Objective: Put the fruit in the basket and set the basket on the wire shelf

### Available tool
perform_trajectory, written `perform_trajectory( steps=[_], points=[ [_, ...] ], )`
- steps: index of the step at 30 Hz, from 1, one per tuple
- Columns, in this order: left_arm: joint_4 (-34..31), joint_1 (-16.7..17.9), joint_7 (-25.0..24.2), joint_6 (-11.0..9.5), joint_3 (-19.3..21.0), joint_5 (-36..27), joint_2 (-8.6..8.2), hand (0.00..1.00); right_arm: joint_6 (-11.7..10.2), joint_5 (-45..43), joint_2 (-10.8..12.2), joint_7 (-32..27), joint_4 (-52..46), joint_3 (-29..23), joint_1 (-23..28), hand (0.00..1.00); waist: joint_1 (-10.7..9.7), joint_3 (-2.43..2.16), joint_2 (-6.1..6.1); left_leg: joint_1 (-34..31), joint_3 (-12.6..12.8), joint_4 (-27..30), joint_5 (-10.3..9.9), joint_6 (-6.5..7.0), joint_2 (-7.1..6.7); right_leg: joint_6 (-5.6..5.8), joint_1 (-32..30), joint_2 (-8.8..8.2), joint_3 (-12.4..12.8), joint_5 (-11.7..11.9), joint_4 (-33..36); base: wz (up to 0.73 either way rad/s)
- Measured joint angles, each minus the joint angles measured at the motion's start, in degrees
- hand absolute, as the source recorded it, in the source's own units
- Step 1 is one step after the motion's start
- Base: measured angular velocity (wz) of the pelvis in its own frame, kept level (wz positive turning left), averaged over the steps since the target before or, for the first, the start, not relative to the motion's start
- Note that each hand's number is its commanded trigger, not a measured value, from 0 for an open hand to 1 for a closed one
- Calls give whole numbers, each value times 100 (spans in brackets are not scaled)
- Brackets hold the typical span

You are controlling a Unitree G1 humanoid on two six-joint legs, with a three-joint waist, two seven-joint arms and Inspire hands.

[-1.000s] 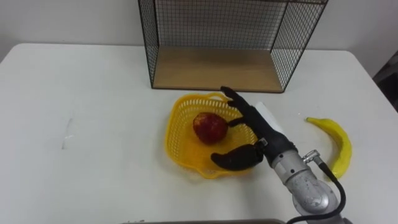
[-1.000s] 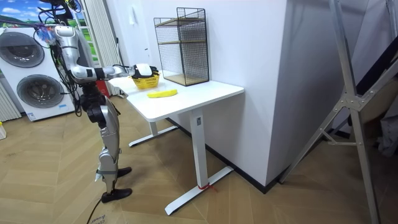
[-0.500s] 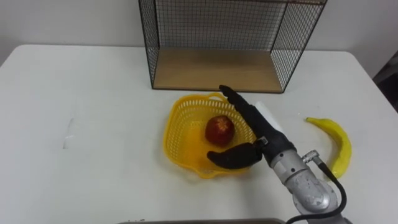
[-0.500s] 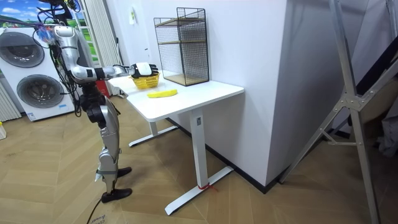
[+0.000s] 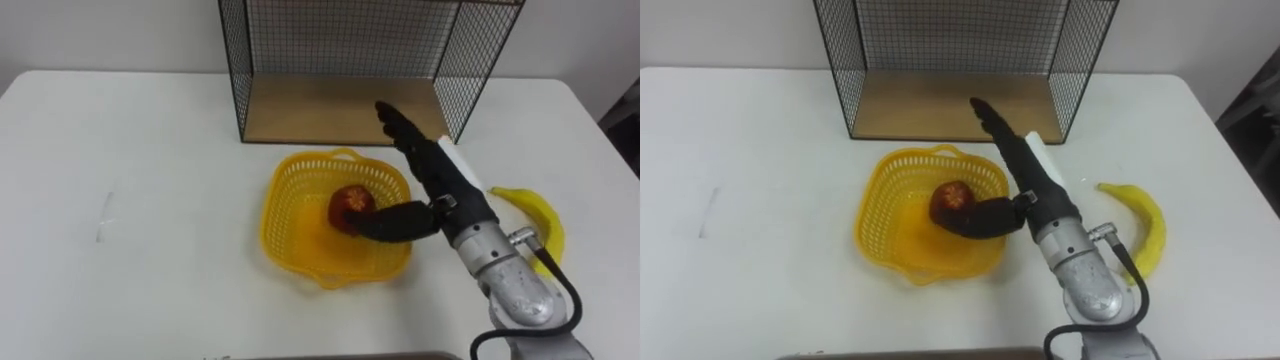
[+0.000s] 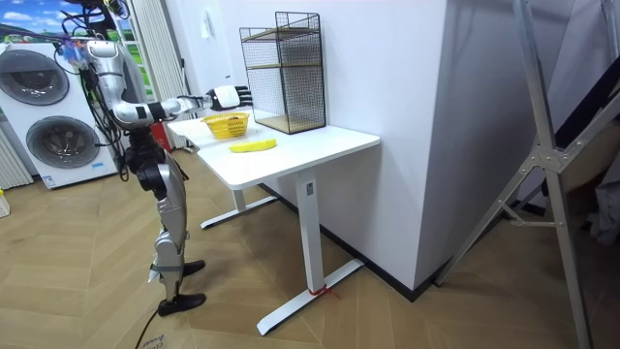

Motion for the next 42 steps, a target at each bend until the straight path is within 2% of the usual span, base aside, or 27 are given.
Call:
perform_trajectory(
  steps=[7,12,16,20,22,24,29,33,42],
  points=[
    [210,4,54,-25,28,-13,-1,0,-168,136,6,-456,-208,-216,-48,0,-100,0,4,29,11,-11,0,0,4,0,-3,2,18,0,2,0],
    [204,26,68,-28,289,11,-1,0,-225,-403,-26,-1056,-224,-639,-57,0,-146,-17,-19,31,31,-14,0,0,9,0,-18,2,21,0,5,-1],
    [201,74,89,8,400,10,-3,0,-226,-521,-144,-1581,-74,-942,-72,0,-129,-49,-66,19,31,-10,0,0,6,0,-31,3,40,0,6,0],
    [182,171,99,94,459,-7,18,0,-191,-521,-345,-2122,634,-1224,-87,0,-191,-79,-142,65,16,-14,0,0,5,0,44,0,12,0,5,3],
    [185,200,95,159,523,-33,21,0,-183,-490,-397,-2287,980,-1348,-87,0,-205,-76,-156,73,19,-14,0,0,5,0,41,-1,11,0,4,0],
    [150,280,93,213,561,-31,19,0,-9,-465,-441,-2444,1268,-1442,-86,0,-237,-75,-161,102,27,-19,0,0,8,1,45,-1,15,0,6,-3],
    [-30,354,82,386,689,-31,17,0,69,-483,-458,-2603,1640,-1602,-95,0,-267,-58,-192,152,29,-16,3,-6,16,1,75,4,-2,-1,8,0],
    [-178,364,81,420,689,-29,17,0,253,-485,-465,-2635,1964,-1598,-96,0,-249,-41,-228,138,50,-22,3,-5,16,1,48,-2,10,0,12,-2],
    [-354,430,82,502,849,-1,25,0,300,-496,-465,-2536,2495,-1598,-122,0,-275,-40,-207,144,75,-16,3,-5,15,0,75,-1,8,0,9,-1]
  ],
)
